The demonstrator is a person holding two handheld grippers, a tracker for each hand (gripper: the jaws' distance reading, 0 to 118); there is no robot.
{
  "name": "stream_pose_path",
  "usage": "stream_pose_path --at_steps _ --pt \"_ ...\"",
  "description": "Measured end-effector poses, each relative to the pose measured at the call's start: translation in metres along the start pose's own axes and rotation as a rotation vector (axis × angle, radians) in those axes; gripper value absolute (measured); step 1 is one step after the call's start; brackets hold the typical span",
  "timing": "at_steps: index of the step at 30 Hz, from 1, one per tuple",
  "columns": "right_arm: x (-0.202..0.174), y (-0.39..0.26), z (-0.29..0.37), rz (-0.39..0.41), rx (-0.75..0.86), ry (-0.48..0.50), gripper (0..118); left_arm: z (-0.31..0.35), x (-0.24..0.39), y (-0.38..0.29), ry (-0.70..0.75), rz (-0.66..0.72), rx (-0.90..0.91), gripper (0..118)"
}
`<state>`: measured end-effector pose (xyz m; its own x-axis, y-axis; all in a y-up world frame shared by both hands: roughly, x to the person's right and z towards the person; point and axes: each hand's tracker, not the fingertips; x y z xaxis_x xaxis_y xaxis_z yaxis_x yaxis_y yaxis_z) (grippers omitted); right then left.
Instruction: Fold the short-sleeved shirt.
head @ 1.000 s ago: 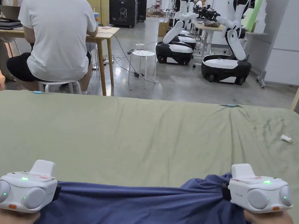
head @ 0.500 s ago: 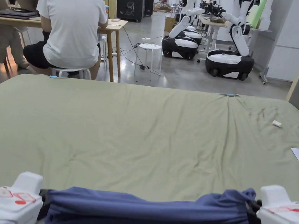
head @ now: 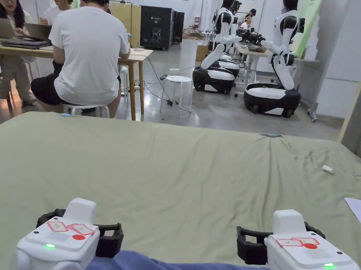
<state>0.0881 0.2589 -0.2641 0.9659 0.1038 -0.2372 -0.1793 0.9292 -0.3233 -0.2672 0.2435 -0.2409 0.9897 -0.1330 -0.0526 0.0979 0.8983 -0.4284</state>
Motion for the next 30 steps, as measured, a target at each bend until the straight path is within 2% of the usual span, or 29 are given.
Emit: stream_pose_path --at_steps 2,3,4,5,6,7,8,11,16,20,23,24,25,27,28,30 --pt "-0.021 0.007 -0.006 -0.04 0.042 -0.065 118 -0.007 0.024 0.011 0.002 -0.01 0.06 110" --pt "-0.029 0.008 -0.012 -0.041 0.067 -0.077 113 -0.01 0.034 0.013 0.016 -0.032 0.112 102" --pt "-0.035 0.009 -0.015 -0.04 0.09 -0.078 102 -0.012 0.042 0.013 0.042 -0.068 0.148 87" --pt "-0.04 0.009 -0.016 -0.051 0.097 -0.077 81 -0.014 0.047 0.014 0.067 -0.1 0.148 68" --pt "-0.044 0.008 -0.017 -0.069 0.1 -0.08 35 -0.011 0.055 0.014 0.089 -0.11 0.15 35" --pt "-0.048 0.008 -0.019 -0.077 0.095 -0.094 5 -0.01 0.056 0.014 0.082 -0.081 0.151 13" --pt "-0.048 0.005 -0.022 -0.088 0.091 -0.111 0 -0.009 0.054 0.015 0.065 -0.033 0.15 0" --pt "-0.046 0.0 -0.019 -0.108 0.079 -0.053 0 -0.002 0.052 0.014 0.059 -0.012 0.151 0" --pt "-0.053 -0.003 -0.013 -0.06 0.071 -0.044 0 0.007 0.026 0.002 0.044 0.078 0.112 0" --pt "-0.067 -0.008 -0.011 -0.005 0.067 -0.05 0 0.005 -0.022 -0.027 0.005 0.279 0.037 0" --pt "-0.077 -0.01 -0.011 -0.016 0.052 -0.036 0 0.007 -0.063 -0.059 -0.031 0.407 -0.026 0" --pt "-0.082 -0.014 -0.015 -0.017 0.047 -0.034 0 0.008 -0.078 -0.072 -0.031 0.459 -0.038 17" --pt "-0.087 -0.016 -0.017 -0.01 0.043 -0.034 0 0.008 -0.092 -0.084 -0.028 0.517 -0.052 43" --pt "-0.095 -0.019 -0.021 -0.004 0.016 -0.009 0 0.004 -0.116 -0.108 -0.03 0.623 -0.099 110" --pt "-0.102 -0.016 -0.017 -0.003 0.015 -0.009 0 0.002 -0.126 -0.12 -0.047 0.689 -0.109 118" --pt "-0.111 -0.018 -0.02 0.003 0.004 -0.001 0 -0.003 -0.143 -0.142 -0.124 0.823 -0.135 118"
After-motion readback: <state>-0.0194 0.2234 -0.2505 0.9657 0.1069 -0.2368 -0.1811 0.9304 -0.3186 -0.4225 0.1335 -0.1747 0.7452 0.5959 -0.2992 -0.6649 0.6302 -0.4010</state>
